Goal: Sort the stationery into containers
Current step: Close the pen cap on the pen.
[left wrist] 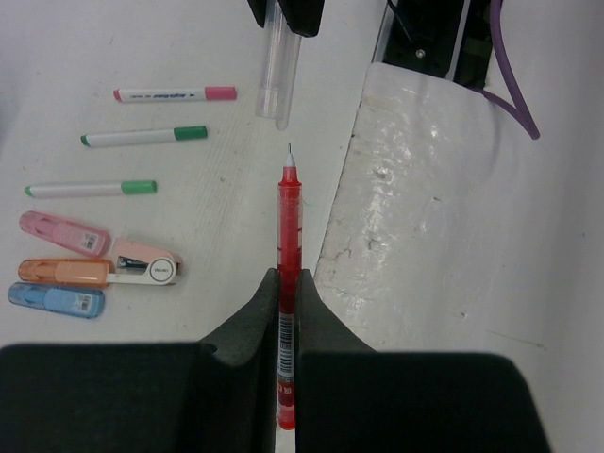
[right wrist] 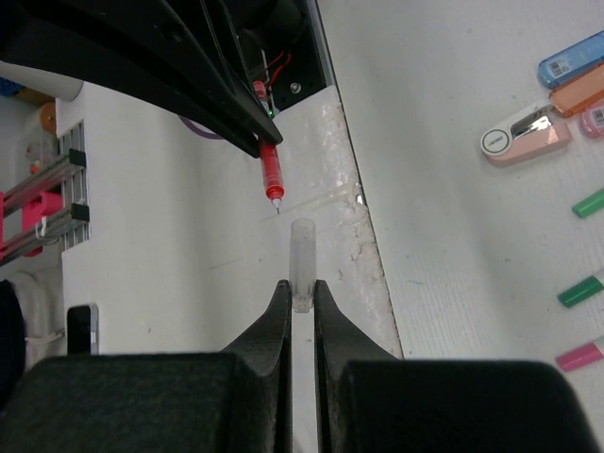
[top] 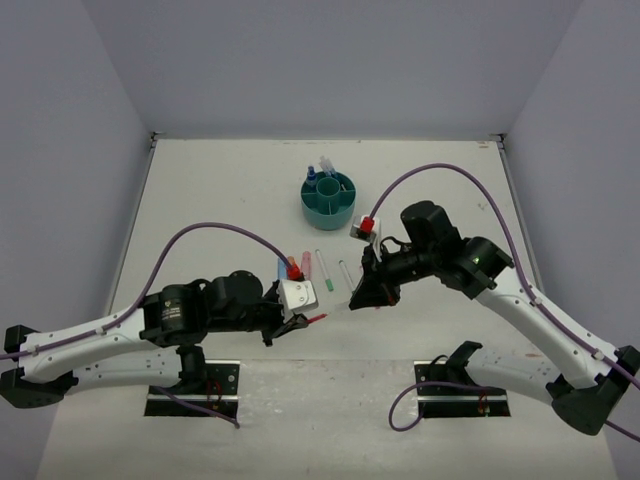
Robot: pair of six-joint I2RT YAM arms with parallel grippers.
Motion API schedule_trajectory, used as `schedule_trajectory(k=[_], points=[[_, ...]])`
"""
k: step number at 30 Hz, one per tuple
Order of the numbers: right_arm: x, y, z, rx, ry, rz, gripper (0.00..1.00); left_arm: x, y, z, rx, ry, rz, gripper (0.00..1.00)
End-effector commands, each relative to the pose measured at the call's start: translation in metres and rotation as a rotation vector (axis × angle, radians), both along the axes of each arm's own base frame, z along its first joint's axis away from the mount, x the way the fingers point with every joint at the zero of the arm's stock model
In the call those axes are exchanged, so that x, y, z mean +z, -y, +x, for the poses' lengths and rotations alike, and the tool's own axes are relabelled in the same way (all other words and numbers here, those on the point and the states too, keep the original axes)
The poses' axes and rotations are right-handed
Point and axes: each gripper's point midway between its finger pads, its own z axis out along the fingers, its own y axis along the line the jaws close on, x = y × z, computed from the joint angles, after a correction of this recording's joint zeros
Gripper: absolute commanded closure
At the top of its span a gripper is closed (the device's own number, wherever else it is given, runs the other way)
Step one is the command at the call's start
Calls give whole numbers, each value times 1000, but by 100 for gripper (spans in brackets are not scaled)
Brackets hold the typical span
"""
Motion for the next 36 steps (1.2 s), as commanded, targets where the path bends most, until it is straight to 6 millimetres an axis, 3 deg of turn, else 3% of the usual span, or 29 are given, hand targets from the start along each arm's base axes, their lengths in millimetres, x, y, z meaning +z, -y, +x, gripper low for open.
schedule_trajectory(k=[1,36], points=[[9,-4,-1,22,38,36,100,19,8,5,-16,55,-50,100],[8,-25,-10,126,-8,75,100,23,15,6,-29,70,-82,100]])
